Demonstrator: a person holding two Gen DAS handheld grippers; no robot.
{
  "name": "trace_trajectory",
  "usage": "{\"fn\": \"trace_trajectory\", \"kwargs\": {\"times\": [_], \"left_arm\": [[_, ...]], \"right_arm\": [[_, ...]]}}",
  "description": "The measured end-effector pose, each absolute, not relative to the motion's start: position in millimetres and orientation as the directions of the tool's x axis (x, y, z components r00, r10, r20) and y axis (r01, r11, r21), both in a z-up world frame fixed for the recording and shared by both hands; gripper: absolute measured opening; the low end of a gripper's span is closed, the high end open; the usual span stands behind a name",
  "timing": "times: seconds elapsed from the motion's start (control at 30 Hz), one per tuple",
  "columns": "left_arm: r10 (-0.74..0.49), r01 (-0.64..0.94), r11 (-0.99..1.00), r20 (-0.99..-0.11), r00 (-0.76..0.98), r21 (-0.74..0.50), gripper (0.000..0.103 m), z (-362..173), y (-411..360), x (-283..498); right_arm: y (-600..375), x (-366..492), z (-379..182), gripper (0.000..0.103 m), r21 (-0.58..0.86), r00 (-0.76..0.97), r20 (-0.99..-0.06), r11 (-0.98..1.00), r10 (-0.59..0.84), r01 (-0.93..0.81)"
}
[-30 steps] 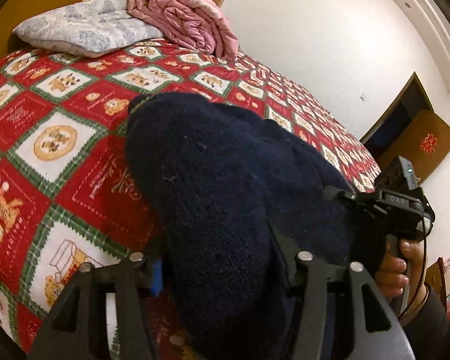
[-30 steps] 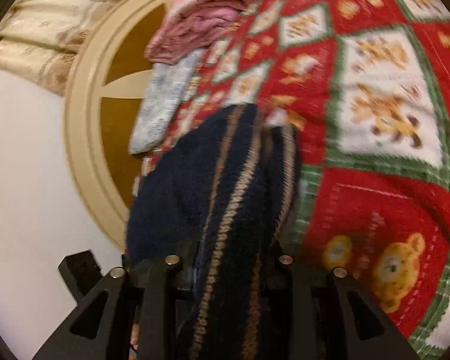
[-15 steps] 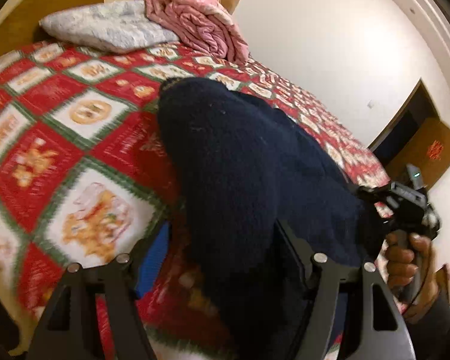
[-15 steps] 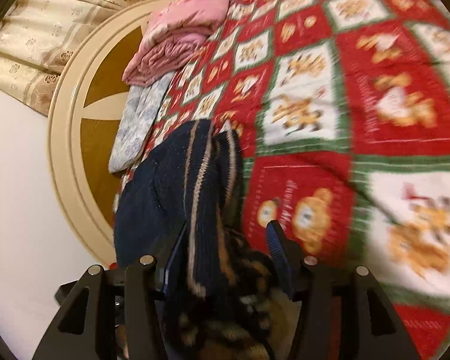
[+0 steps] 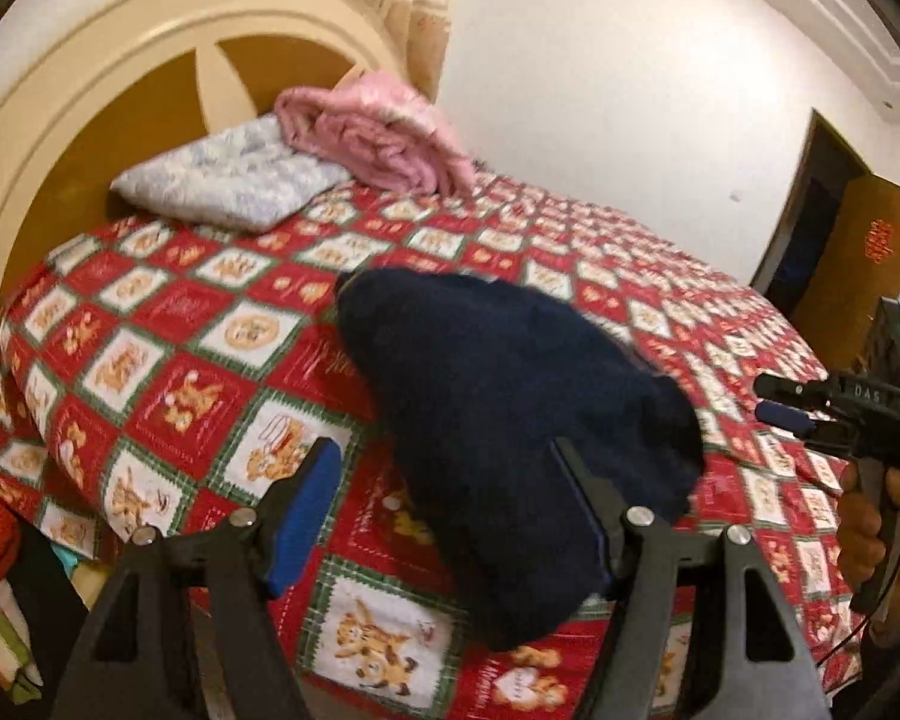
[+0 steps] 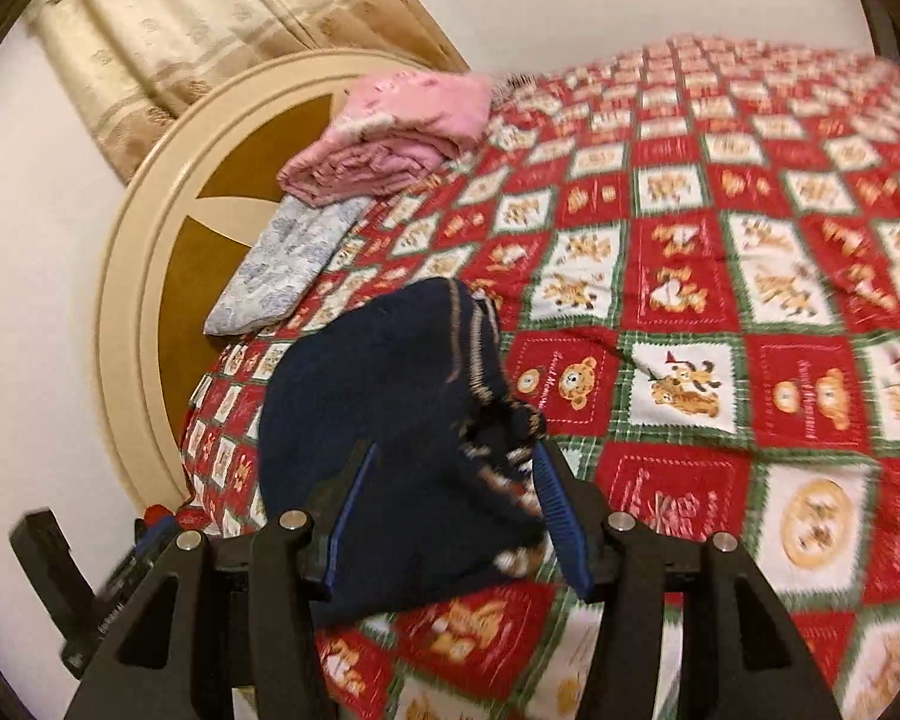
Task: Fold small clothes
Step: 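Lay the folded sweater on the quilt and open the right tool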
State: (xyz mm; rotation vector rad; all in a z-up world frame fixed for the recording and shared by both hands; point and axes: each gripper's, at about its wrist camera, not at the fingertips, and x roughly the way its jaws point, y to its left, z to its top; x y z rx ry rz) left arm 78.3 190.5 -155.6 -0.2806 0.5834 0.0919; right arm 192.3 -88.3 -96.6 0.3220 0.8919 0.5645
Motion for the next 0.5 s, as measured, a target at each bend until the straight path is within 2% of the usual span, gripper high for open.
{"fn": "trace_trajectory", "kwargs": {"times": [0.07,0.2,0.5], "left_arm": [[0.0,-0.147,0.961,-0.531,0.847,-0.235,0.075,-144.6,185.5,73.3],[0.005,-0.133,0.966,-0.495,0.869,-0.223,0.077,-130.5,179.8,64.9],[0.007,-0.121,0.968,-0.46,0.888,-0.22,0.081,-116.0,176.4,53.7]], "right_arm": [[-87.5,175.1,-84.0,0.055,0.458,0.52,-0.632,0.818,0.574,-0.347],[-78.3,139.7,-56.5,0.063,0.346,0.588,-0.61,0.846,0.532,-0.406],[-59.1,99.4,-32.4,0.063,0.236,0.622,-0.577,0.838,0.529,-0.493]]}}
